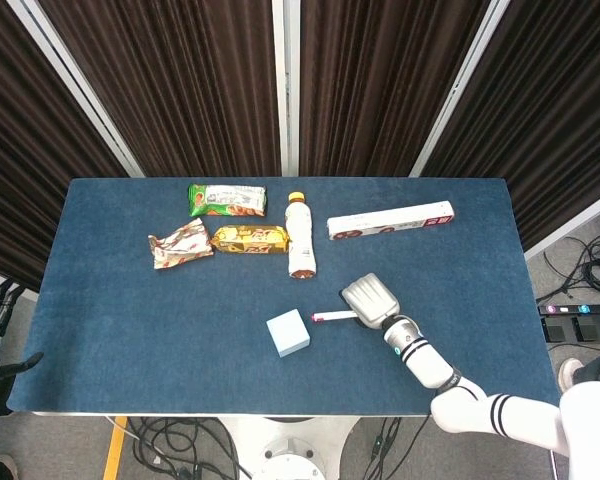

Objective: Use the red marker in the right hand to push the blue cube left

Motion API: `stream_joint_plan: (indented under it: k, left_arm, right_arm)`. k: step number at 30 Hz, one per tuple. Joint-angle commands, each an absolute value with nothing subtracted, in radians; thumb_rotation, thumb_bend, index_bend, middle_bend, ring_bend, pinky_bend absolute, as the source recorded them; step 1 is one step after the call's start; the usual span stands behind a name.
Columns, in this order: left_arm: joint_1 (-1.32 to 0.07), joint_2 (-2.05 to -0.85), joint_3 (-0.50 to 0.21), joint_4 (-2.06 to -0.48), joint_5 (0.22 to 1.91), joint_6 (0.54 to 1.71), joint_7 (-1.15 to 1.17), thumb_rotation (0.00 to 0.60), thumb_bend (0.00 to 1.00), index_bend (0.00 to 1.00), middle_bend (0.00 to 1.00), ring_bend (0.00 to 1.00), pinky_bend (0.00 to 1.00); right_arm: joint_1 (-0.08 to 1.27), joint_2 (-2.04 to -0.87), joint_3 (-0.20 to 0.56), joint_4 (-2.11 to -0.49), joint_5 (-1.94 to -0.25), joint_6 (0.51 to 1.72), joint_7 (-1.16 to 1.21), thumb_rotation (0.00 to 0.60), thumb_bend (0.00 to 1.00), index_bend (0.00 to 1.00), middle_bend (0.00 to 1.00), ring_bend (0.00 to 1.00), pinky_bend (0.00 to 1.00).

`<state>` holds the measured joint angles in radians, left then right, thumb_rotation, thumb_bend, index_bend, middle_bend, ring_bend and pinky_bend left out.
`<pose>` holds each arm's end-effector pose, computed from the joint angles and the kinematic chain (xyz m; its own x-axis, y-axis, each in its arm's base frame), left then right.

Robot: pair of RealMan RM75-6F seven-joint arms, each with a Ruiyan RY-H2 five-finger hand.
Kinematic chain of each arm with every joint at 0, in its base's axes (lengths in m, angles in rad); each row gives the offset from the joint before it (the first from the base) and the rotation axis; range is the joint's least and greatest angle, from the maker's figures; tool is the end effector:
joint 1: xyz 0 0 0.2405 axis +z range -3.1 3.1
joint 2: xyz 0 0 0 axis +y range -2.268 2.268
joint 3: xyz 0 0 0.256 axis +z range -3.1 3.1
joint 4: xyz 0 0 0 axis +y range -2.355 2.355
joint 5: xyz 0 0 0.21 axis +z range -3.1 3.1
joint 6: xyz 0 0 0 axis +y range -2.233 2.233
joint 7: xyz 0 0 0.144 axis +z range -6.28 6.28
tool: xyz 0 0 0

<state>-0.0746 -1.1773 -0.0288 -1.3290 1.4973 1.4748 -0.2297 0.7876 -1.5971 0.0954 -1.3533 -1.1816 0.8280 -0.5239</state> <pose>-0.3639 0.1767 0.1686 0.3900 0.0186 0.9206 0.9203 0.0251 -0.3904 -0.1609 -0.3395 -0.0497 0.7286 -0.2235 0.6475 -0.6431 -0.5485 0.5344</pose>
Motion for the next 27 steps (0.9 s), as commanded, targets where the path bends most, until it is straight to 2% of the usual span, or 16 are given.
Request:
stream_joint_plan:
  k: [1,3,11,17,21,23,27]
  left_arm:
    - [-0.075,-1.178,-0.029,-1.331,1.498,1.475,-0.227,0.6,0.05,0.08,0.07,0.03,0.08]
    - [-0.075,-1.178,-0.03,-1.333,1.499,1.476,-0.223,0.6,0.05,0.08,0.07,0.03,0.08]
    - [-0.077,-1.18,-0.03,-1.335,1.497,1.472,-0.215,0.6,0.05,0.08,0.07,0.03,0.08]
    - [-0.078,-1.183,-0.032,-1.332,1.492,1.466,-0.212,0.6,0.05,0.08,0.07,0.03,0.08]
    - [-0.081,-1.185,-0.033,-1.332,1.49,1.461,-0.207,0.6,0.05,0.08,0.07,0.03,0.08]
    - [-0.082,-1.186,-0.033,-1.332,1.489,1.46,-0.205,0.6,0.05,0.08,0.07,0.03,0.08]
    - [-0.083,-1.188,-0.033,-1.332,1.486,1.456,-0.199,0.6,0.05,0.08,0.07,0.03,0.08]
  right_arm:
    - [0.785,-1.584,0.088,-1.355,-1.192,0.83,-0.516,0.6,0.24,0.63,0.67,0.77,0.88]
    - [0.783,-1.575,0.084,-1.357,-1.201,0.833,-0.507,0.6,0.24,0.6,0.67,0.77,0.88]
    - [0.782,-1.55,0.073,-1.374,-1.248,0.844,-0.467,0.6,0.24,0.7,0.67,0.77,0.88]
    - [0.784,-1.534,0.064,-1.376,-1.286,0.844,-0.428,0.6,0.24,0.65,0.67,0.77,0.88]
    - [0.784,-1.53,0.058,-1.367,-1.312,0.843,-0.391,0.6,0.24,0.7,0.67,0.77,0.88]
    - [0.786,-1.532,0.054,-1.358,-1.327,0.839,-0.371,0.6,0.24,0.65,0.67,0.77,0.88]
    - [0.794,-1.54,0.048,-1.342,-1.354,0.83,-0.339,0.6,0.24,0.62,0.67,0.77,0.88]
